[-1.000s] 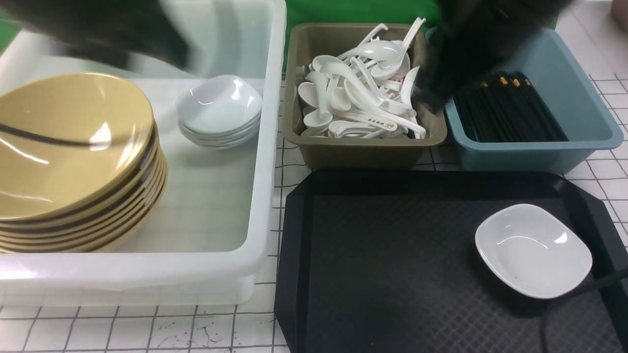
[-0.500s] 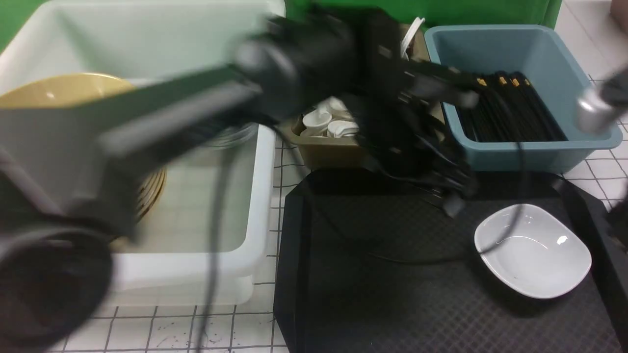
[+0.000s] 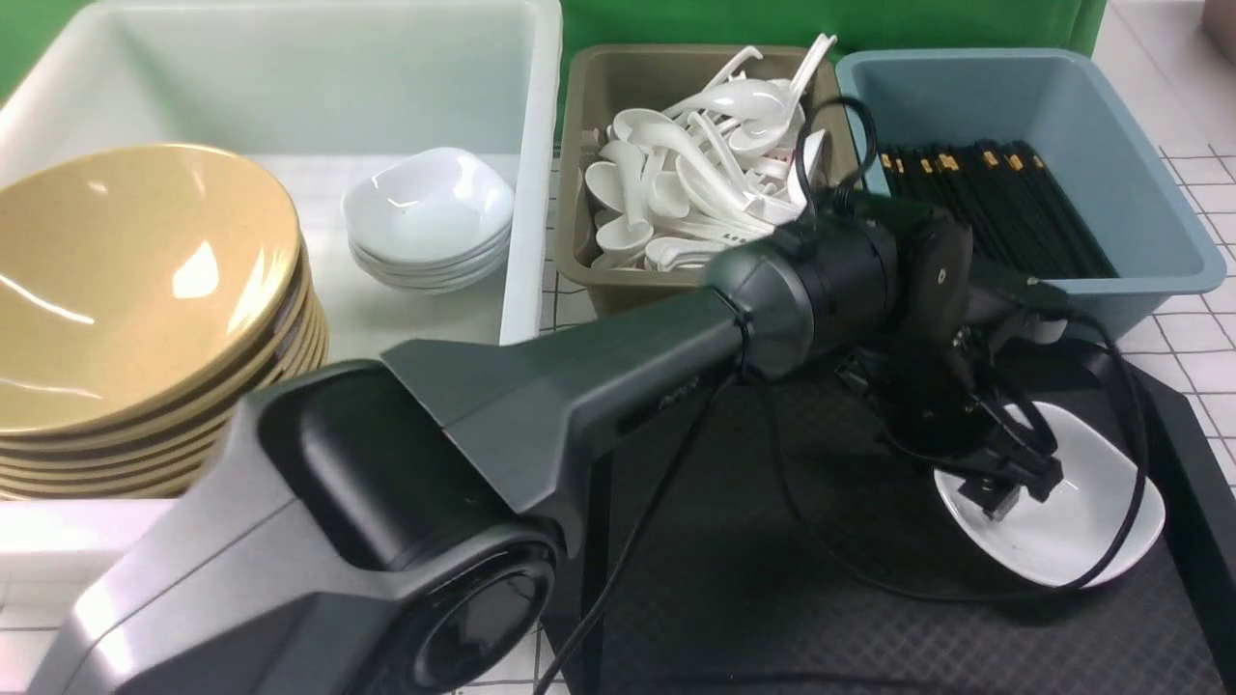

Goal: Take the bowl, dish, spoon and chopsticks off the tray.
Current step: Use the left arm to grab the plate, then use the left arm to put the plate into the large storage box on the left

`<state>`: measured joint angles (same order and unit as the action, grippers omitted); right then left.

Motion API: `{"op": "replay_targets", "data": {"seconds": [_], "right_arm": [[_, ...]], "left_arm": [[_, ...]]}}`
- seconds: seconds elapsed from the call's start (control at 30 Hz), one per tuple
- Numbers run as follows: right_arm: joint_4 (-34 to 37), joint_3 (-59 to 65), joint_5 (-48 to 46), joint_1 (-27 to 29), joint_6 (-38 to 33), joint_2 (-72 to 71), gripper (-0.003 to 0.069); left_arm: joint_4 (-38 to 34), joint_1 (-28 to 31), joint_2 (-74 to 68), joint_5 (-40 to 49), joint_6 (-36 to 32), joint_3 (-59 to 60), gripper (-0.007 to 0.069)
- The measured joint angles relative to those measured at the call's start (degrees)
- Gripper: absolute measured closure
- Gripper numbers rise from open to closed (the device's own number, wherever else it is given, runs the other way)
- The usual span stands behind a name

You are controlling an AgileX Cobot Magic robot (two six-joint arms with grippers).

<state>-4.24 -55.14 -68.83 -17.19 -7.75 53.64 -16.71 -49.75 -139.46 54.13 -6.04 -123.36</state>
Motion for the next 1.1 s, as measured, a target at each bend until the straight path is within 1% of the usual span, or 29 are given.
{"op": "replay_targets", "data": {"seconds": [0.03,0.07,0.1,0.13,0.17,0.2,0.27,0.33,0.4,0.43,0.47,0.6,0.67,0.73,0.77,0.8,0.83,0.87,0.93,0.97,1.1], "right_arm": [[0.0,0.0,0.3,0.0,0.0,0.0,0.0610],[0.1,0.0,1.0,0.0,0.0,0.0,0.0610],[0.1,0.0,1.5,0.0,0.0,0.0,0.0610],[0.2,0.0,2.8,0.0,0.0,0.0,0.0610],[0.2,0.0,2.8,0.0,0.0,0.0,0.0610],[0.3,0.0,3.5,0.0,0.0,0.0,0.0610],[0.3,0.0,3.8,0.0,0.0,0.0,0.0610],[0.3,0.0,3.9,0.0,0.0,0.0,0.0610],[0.5,-0.1,4.5,0.0,0.0,0.0,0.0610],[1.3,-0.6,5.5,0.0,0.0,0.0,0.0610],[2.0,-1.3,6.2,0.0,0.0,0.0,0.0610],[6.2,-4.8,8.1,-0.1,-2.1,0.6,0.0610],[10.9,-8.6,9.0,-0.8,-5.6,2.5,0.0610],[15.1,-12.6,9.4,-3.1,-9.0,5.4,0.0610],[16.4,-14.6,9.5,-4.7,-10.2,7.2,0.0610],[16.8,-15.4,9.6,-5.4,-10.6,8.0,0.0610],[17.4,-18.3,9.7,-7.7,-11.4,10.9,0.0610],[17.4,-19.1,9.7,-9.0,-11.7,12.1,0.0610],[17.0,-24.3,9.5,-14.0,-12.4,17.4,0.0610],[16.8,-25.0,9.3,-15.3,-12.5,18.7,0.0610],[14.0,-32.8,7.2,-22.3,-13.0,26.8,0.0610]], "left_arm": [[0.0,0.0,0.0,0.0,0.2,-0.1,0.0196],[0.1,0.0,-0.1,0.0,0.5,-0.3,0.0259],[0.1,0.0,-0.1,0.0,0.5,-0.3,0.0281],[0.2,0.0,-0.2,0.3,0.5,-0.4,0.0391],[0.2,0.0,-0.3,0.4,0.5,-0.6,0.0404],[-0.1,0.2,-0.4,1.3,0.9,-1.6,0.0514],[-0.8,0.7,-0.2,4.2,0.9,-3.6,0.0575],[-0.9,1.6,0.2,8.0,0.3,-6.4,0.0607],[-0.6,2.7,0.8,10.5,0.0,-8.4,0.0618],[0.3,4.7,2.0,14.8,-0.5,-11.1,0.0620],[0.3,6.1,3.2,16.1,-1.2,-12.5,0.0620],[0.8,11.0,9.8,17.1,-2.4,-14.5,0.0621],[1.2,13.9,14.2,17.1,-2.7,-14.9,0.0621],[1.8,17.8,19.1,17.6,-2.7,-15.2,0.0621],[2.4,20.0,21.3,17.8,-2.7,-15.2,0.0621],[2.6,20.4,21.7,17.9,-2.7,-15.2,0.0621],[3.4,23.0,23.8,18.1,-2.7,-15.3,0.0622],[3.7,24.5,24.7,18.2,-2.6,-15.3,0.0622],[4.6,28.2,26.6,18.4,-2.3,-15.1,0.0622],[4.9,29.7,27.3,18.5,-2.3,-14.9,0.0622],[5.2,35.9,30.8,18.6,-2.0,-10.1,0.0622]]}}
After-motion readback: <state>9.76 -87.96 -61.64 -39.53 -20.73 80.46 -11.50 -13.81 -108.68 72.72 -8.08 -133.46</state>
